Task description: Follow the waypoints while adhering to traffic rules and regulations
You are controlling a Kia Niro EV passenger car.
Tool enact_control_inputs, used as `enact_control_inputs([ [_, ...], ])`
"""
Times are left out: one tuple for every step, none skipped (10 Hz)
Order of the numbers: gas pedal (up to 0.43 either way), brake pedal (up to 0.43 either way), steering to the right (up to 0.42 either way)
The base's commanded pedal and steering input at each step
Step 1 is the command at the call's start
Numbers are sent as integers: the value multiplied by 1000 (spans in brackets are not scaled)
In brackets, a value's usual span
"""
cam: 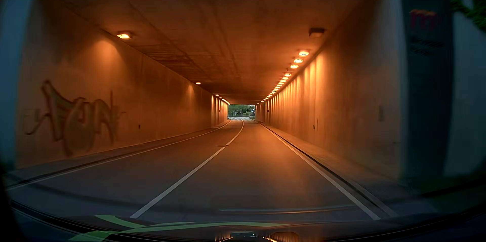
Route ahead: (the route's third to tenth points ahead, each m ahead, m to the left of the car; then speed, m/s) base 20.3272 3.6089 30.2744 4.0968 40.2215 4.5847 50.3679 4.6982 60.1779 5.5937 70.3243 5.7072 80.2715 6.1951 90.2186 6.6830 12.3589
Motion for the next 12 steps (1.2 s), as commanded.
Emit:
enact_control_inputs([
  [79,0,-7],
  [79,0,-6],
  [79,0,-6],
  [79,0,-6],
  [79,0,-6],
  [79,0,-5],
  [79,0,-6],
  [110,0,-6],
  [110,0,-6],
  [110,0,-6],
  [110,0,-5],
  [110,0,-6],
])
